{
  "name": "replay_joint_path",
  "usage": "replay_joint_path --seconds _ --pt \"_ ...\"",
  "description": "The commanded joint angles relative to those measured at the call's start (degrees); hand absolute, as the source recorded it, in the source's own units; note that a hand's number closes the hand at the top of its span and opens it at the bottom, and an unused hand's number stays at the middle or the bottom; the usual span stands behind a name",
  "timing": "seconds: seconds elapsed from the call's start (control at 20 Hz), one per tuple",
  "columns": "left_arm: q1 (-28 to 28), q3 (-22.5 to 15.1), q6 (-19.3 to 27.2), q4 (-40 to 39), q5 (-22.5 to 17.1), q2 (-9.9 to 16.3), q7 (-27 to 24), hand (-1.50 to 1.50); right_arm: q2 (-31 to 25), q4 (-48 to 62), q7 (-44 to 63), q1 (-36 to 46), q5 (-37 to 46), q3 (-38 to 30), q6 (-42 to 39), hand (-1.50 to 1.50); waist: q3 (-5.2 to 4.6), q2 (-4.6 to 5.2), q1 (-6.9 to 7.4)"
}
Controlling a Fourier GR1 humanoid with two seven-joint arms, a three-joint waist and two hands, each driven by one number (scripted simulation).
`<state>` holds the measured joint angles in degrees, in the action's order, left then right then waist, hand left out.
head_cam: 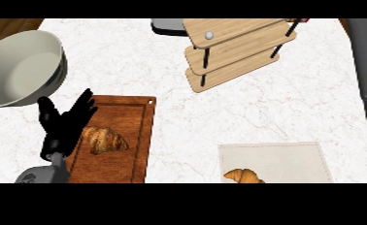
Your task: Pick the tomato from the placemat and place it in the tiered shelf
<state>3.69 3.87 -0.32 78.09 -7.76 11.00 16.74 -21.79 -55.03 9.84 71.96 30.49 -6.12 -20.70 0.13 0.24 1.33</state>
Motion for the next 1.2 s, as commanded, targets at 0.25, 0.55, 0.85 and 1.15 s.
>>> replay_joint_path --seconds 0.25,0.55,0.85,1.15 --pt "-2.86 -1.45 0.1 1.22 0.99 -1.75 0.19 0.0 -0.32 12.09 -12.16 1.84 1.44 -1.43 4.94 1.5 -0.14 0.09 -0.12" --pt "-1.54 -0.15 0.48 0.74 1.31 -1.21 0.48 0.0 0.19 13.3 -12.06 3.9 1.45 -1.74 4.44 1.5 -0.15 -0.1 -0.62" --pt "-0.56 0.3 -0.05 -1.45 1.22 -1.41 -1.17 0.0 2.0 17.89 -7.61 7.23 -1.05 -6.52 7.97 1.5 -0.16 -0.05 -0.61" --pt "0.71 1.13 -1.46 -2.49 0.97 0.23 -0.11 0.0 1.02 19.49 -6.57 7.34 -6.46 -12.02 7.84 -1.5 -0.15 0.06 -0.59"
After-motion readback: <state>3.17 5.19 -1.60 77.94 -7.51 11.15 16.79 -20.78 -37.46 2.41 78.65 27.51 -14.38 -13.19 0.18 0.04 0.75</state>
